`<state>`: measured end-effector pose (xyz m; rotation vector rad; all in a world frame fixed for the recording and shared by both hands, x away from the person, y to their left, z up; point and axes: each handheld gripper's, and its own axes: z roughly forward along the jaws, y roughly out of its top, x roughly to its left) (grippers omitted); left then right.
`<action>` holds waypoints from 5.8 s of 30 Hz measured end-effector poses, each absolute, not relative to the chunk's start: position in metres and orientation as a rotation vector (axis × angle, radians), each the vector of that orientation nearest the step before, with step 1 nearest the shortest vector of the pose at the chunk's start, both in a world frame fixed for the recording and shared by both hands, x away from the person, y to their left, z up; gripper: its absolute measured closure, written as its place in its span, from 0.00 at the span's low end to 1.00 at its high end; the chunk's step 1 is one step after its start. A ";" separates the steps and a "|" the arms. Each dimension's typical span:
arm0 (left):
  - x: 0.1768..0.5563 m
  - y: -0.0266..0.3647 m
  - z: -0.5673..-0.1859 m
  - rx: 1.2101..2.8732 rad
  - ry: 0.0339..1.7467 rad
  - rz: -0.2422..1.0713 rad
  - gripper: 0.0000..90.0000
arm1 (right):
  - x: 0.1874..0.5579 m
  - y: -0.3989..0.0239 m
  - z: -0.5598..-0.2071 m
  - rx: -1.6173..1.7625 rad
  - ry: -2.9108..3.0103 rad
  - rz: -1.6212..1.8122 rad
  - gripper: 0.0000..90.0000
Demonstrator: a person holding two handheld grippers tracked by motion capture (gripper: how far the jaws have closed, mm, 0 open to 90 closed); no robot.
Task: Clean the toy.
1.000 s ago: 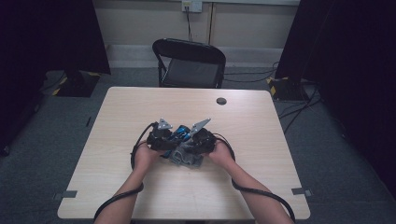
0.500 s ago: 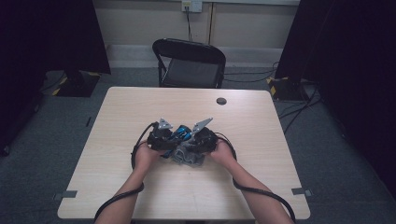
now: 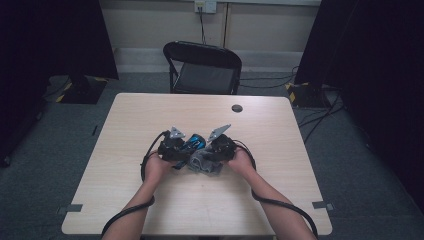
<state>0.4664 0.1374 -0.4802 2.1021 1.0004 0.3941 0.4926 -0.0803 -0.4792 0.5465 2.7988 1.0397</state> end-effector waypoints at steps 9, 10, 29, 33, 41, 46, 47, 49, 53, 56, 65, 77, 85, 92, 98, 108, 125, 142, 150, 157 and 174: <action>0.467 0.136 -0.480 2.114 0.993 0.409 0.47 | 0.500 -0.089 -0.480 0.605 2.776 1.047 0.84; 0.467 0.136 -0.480 2.115 0.994 0.409 0.47 | 0.500 -0.089 -0.480 0.606 2.777 1.043 0.84; 0.467 0.136 -0.479 2.121 0.995 0.411 0.47 | 0.506 -0.110 -0.474 0.686 2.733 1.019 0.84; 0.467 0.136 -0.479 2.122 0.995 0.409 0.47 | 0.505 -0.118 -0.469 0.701 2.721 1.026 0.85; 0.467 0.135 -0.479 2.123 0.998 0.396 0.44 | 0.497 -0.121 -0.456 0.655 2.725 1.086 0.85; 0.468 0.134 -0.478 2.124 0.999 0.368 0.38 | 0.485 -0.119 -0.450 0.598 2.744 1.111 0.85; 0.467 0.134 -0.477 2.122 0.994 0.366 0.37 | 0.482 -0.118 -0.449 0.583 2.752 1.120 0.85; 0.466 0.133 -0.474 2.116 0.977 0.371 0.35 | 0.473 -0.115 -0.447 0.563 2.758 1.145 0.85; 0.464 0.133 -0.465 2.110 0.970 0.368 0.33 | 0.457 -0.108 -0.450 0.523 2.783 1.155 0.84; 0.460 0.135 -0.460 2.101 0.972 0.377 0.33 | 0.447 -0.102 -0.454 0.506 2.802 1.158 0.84; 0.442 0.149 -0.443 2.094 0.956 0.374 0.34 | 0.421 -0.074 -0.455 0.426 2.838 1.198 0.84; 0.421 0.160 -0.438 2.091 0.951 0.351 0.37 | 0.402 -0.038 -0.470 0.362 2.863 1.128 0.71; 0.412 0.163 -0.432 2.081 0.950 0.358 0.38 | 0.406 -0.049 -0.453 0.397 2.820 1.177 0.43; 0.404 0.151 -0.430 2.099 0.900 0.346 0.40 | 0.422 -0.077 -0.439 0.527 2.760 1.144 0.45; 0.400 0.143 -0.440 2.121 0.876 0.320 0.40 | 0.430 -0.083 -0.461 0.611 2.774 1.105 0.51; 0.390 0.130 -0.448 2.151 0.818 0.280 0.41 | 0.435 -0.068 -0.483 0.609 2.831 1.092 0.85; 0.387 0.087 -0.482 2.265 0.823 0.286 0.38 | 0.454 -0.090 -0.478 0.751 2.707 1.105 0.80; 0.380 0.082 -0.483 2.323 0.758 0.291 0.85 | 0.470 -0.090 -0.460 0.812 2.584 1.183 0.24; 0.378 0.124 -0.459 2.282 0.836 0.265 0.86 | 0.480 -0.064 -0.459 0.762 2.625 1.197 0.20; 0.376 0.179 -0.449 2.216 0.944 0.273 0.86 | 0.486 -0.042 -0.462 0.739 2.634 1.177 0.17; 0.365 0.187 -0.446 2.221 0.925 0.247 0.86 | 0.489 0.006 -0.477 0.632 2.668 1.107 0.15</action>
